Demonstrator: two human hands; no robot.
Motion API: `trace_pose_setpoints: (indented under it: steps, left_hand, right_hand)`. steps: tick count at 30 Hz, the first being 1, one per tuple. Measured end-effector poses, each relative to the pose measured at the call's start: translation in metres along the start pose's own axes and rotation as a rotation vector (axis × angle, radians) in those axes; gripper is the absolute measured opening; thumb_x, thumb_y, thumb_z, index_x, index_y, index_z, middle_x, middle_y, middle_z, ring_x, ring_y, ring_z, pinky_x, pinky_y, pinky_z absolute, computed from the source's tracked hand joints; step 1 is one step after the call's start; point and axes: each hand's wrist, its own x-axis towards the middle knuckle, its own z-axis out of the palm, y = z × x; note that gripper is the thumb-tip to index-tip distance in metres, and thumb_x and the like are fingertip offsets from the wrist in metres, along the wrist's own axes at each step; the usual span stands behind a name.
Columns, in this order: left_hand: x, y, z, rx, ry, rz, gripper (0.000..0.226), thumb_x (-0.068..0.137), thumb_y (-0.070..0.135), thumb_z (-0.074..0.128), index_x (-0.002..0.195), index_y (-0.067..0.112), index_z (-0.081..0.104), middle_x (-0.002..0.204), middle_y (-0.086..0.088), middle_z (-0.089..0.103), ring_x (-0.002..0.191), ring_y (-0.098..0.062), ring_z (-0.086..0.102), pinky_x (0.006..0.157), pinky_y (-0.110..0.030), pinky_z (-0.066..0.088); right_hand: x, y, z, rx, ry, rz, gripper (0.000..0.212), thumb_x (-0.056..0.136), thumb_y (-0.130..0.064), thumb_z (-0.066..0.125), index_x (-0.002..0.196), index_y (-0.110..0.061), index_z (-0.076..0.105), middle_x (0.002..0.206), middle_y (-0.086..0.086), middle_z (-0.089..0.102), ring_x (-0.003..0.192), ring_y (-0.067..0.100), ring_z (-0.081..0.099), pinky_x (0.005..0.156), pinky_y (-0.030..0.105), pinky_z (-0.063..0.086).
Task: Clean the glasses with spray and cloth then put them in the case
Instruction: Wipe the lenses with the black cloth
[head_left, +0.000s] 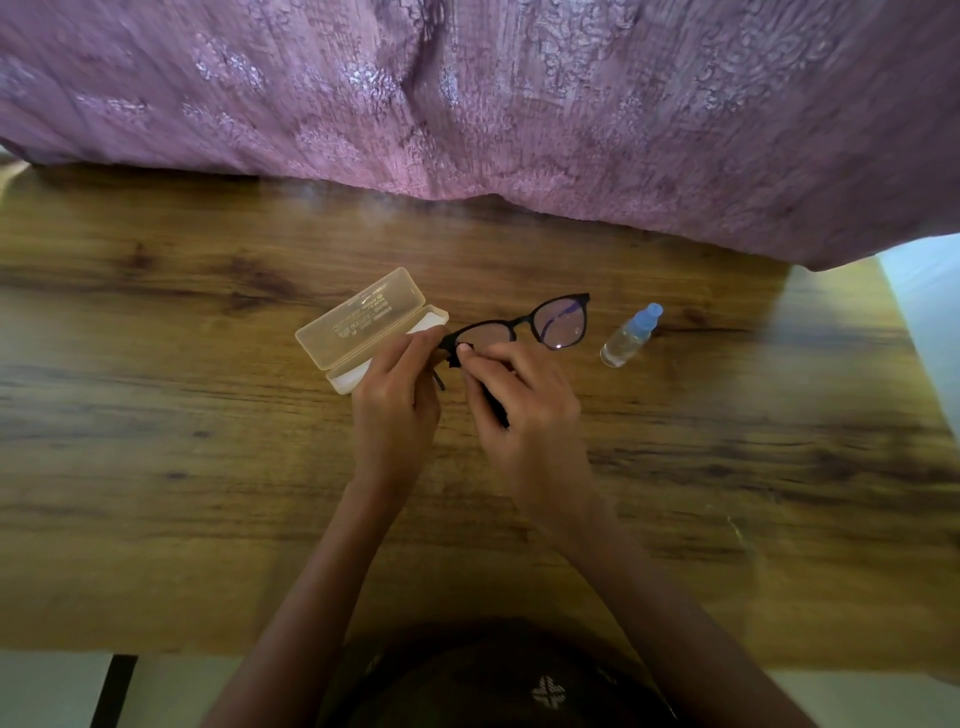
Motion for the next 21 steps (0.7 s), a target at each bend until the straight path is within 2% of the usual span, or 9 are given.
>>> trace_pose_setpoints:
  steps: [5, 12, 14, 17, 21]
  left_hand:
    - [-0.001, 0.000, 0.000, 0.014, -0.015, -0.005, 0.027, 0.090, -0.007, 0.053, 0.112, -0.001, 0.068, 0.099, -0.011, 0.070, 0.089, -0.016, 0.066, 0.082, -0.008, 0.047]
    - [0.000, -0.001, 0.000, 0.016, 0.022, -0.004, 0.027, 0.088, -0.010, 0.053, 0.109, -0.004, 0.068, 0.097, -0.013, 0.070, 0.088, -0.010, 0.061, 0.082, -0.001, 0.042]
    - [-0.001, -0.002, 0.001, 0.030, 0.017, 0.001, 0.027, 0.087, -0.013, 0.057, 0.109, -0.004, 0.068, 0.096, -0.014, 0.070, 0.085, -0.010, 0.060, 0.080, -0.001, 0.042]
    - [0.001, 0.000, 0.002, 0.032, 0.019, -0.007, 0.026, 0.089, -0.006, 0.053, 0.109, -0.003, 0.069, 0.094, -0.013, 0.070, 0.082, -0.009, 0.059, 0.076, 0.000, 0.041]
    - [0.002, 0.001, 0.001, 0.021, 0.031, -0.020, 0.025, 0.089, -0.004, 0.052, 0.108, -0.003, 0.069, 0.094, -0.012, 0.071, 0.083, -0.013, 0.062, 0.077, -0.003, 0.042]
  right_hand:
    - [0.006, 0.001, -0.001, 0.009, 0.006, 0.007, 0.020, 0.087, 0.000, 0.071, 0.107, 0.004, 0.072, 0.099, 0.013, 0.069, 0.094, 0.020, 0.063, 0.090, 0.019, 0.046]
    - [0.012, 0.019, -0.008, -0.004, 0.089, 0.078, 0.016, 0.089, -0.003, 0.070, 0.103, 0.003, 0.073, 0.091, 0.012, 0.067, 0.084, 0.019, 0.064, 0.076, 0.027, 0.054]
    - [0.010, 0.021, -0.009, 0.001, 0.095, 0.085, 0.016, 0.089, -0.004, 0.070, 0.103, 0.003, 0.073, 0.091, 0.011, 0.068, 0.084, 0.018, 0.064, 0.076, 0.027, 0.054]
    - [0.004, 0.022, -0.009, -0.007, 0.099, 0.094, 0.016, 0.088, -0.002, 0.072, 0.103, 0.003, 0.074, 0.092, 0.011, 0.068, 0.084, 0.018, 0.064, 0.076, 0.027, 0.054]
    - [-0.003, 0.015, -0.004, -0.007, 0.080, 0.085, 0.014, 0.087, -0.002, 0.073, 0.101, 0.002, 0.074, 0.089, 0.010, 0.067, 0.081, 0.017, 0.062, 0.075, 0.021, 0.051]
